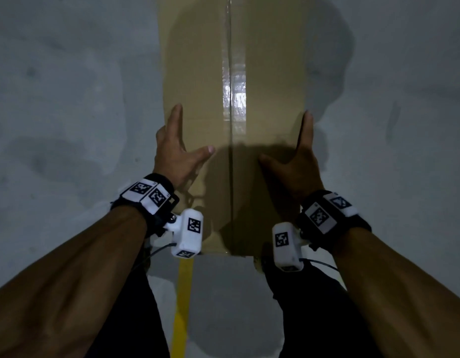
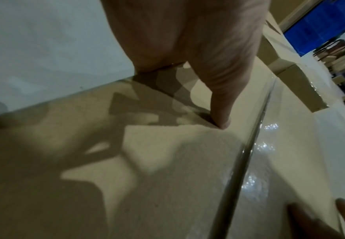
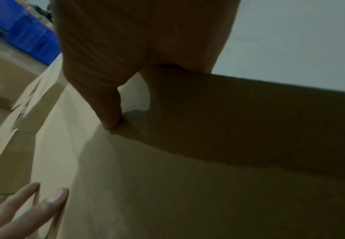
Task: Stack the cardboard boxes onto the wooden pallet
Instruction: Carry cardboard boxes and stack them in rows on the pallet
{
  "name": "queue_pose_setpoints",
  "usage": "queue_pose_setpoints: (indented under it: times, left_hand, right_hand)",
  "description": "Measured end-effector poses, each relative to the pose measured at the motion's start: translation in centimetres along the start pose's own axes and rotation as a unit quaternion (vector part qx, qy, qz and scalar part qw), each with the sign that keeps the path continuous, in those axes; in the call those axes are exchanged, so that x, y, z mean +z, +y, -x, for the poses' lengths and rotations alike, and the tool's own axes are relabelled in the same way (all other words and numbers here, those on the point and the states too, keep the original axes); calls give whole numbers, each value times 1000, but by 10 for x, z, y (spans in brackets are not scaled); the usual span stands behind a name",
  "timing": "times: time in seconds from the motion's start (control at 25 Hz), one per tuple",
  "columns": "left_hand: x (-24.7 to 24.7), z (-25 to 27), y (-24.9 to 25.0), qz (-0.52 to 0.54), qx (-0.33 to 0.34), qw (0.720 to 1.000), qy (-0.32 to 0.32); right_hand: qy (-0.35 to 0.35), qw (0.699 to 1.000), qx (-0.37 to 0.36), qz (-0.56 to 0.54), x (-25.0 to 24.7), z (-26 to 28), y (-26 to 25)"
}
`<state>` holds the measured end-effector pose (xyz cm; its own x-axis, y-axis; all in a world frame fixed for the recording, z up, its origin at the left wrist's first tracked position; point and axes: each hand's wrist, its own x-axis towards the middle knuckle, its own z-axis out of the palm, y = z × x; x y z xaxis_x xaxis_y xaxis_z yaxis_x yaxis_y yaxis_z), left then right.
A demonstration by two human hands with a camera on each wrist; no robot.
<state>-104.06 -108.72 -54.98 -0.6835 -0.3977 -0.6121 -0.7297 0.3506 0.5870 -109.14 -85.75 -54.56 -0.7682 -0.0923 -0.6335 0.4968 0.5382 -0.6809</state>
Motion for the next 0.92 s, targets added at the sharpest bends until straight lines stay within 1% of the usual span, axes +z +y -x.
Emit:
queue_pose_setpoints:
  times: [0.2, 0.28, 0.4, 0.48, 0.68, 0.8, 0.92]
  left_hand:
    - [-17, 12, 17, -2, 4, 1000, 22]
    - [-34, 22, 29, -3, 11, 999, 30]
    - [-75, 45, 57, 5, 28, 999, 39]
    - [-109, 67, 78, 12, 40, 998, 47]
    - [-219, 143, 133, -5, 75, 995, 72]
    - [-286, 191, 157, -17, 103, 990, 95]
    - [-343, 231, 171, -26, 112, 986, 120]
  right_hand:
    - [1, 999, -15, 39, -7, 15, -24]
    - [-1, 999, -5, 31, -12, 28, -42]
    - [2, 1000, -3, 18, -21, 55, -84]
    - [11, 1000, -20, 17, -26, 81, -118]
    - [46, 997, -63, -18, -29, 176, -218]
    - [70, 992, -97, -31, -19, 236, -276]
    - [78, 986, -130, -66, -5, 283, -320]
